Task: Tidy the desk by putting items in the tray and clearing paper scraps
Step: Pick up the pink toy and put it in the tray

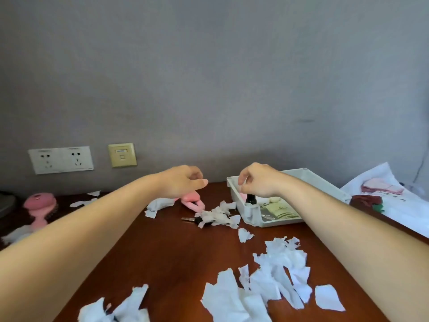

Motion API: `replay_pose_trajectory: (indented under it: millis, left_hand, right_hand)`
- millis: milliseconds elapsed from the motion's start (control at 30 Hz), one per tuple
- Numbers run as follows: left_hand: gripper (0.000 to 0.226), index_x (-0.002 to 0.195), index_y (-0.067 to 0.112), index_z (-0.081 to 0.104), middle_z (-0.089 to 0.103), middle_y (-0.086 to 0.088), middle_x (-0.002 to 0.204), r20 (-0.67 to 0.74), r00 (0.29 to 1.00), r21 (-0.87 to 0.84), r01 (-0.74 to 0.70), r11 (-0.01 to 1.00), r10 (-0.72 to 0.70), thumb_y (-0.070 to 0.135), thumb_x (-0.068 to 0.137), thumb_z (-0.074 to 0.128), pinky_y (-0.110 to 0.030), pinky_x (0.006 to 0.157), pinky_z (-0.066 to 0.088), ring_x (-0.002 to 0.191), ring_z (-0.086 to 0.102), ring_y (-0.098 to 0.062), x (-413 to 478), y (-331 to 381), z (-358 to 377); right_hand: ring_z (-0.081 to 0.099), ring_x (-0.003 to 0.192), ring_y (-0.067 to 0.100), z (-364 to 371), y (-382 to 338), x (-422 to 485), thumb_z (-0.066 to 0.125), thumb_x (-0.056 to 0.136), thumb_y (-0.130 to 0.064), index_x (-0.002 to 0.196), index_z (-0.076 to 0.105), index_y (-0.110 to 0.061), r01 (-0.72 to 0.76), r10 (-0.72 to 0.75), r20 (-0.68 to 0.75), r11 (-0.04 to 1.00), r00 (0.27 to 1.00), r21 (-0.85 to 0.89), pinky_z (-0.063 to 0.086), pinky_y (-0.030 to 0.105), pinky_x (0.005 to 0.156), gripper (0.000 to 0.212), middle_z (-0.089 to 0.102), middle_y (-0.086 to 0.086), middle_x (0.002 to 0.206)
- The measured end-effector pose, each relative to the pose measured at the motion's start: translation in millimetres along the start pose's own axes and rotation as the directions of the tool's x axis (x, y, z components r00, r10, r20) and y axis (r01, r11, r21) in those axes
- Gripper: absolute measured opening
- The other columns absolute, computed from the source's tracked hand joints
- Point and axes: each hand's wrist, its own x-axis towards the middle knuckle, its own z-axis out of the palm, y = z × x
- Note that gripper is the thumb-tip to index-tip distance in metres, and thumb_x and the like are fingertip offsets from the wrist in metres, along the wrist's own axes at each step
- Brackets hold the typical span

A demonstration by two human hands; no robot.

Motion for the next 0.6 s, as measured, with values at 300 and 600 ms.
replay_pose_trajectory:
  millis: [300,600]
  left_hand:
    - [0.045,0.136,0.015,0.045,0.047,-0.003,0.142,0.024,0.988,-0.056,0.155,0.986,-0.154,0.036,0.096,0.047,-0.024,0.104,0.033,0.129,0.045,-0.018,-58.9,-75.3,43.5]
    - [0.041,0.131,0.018,0.047,0.050,-0.001,0.133,-0.221,0.969,-0.099,0.086,0.991,-0.106,0.036,0.095,0.049,-0.025,0.107,0.033,0.125,0.045,-0.015,-35.5,-104.3,110.2]
  right_hand:
    - [0.060,0.090,0.021,43.5,-62.3,0.3,0.058,0.086,-0.020,0.100,0.068,-0.015,0.086,-0.081,0.181,0.996,0.980,-0.020,0.050,0.032,0.083,0.019,0.069,0.007,0.108]
    - [0.062,0.102,0.028,92.1,-62.0,42.8,0.057,0.088,-0.024,0.108,0.068,-0.007,-0.002,0.005,0.143,1.000,0.990,-0.017,0.049,0.031,0.082,0.028,0.067,0.012,0.111]
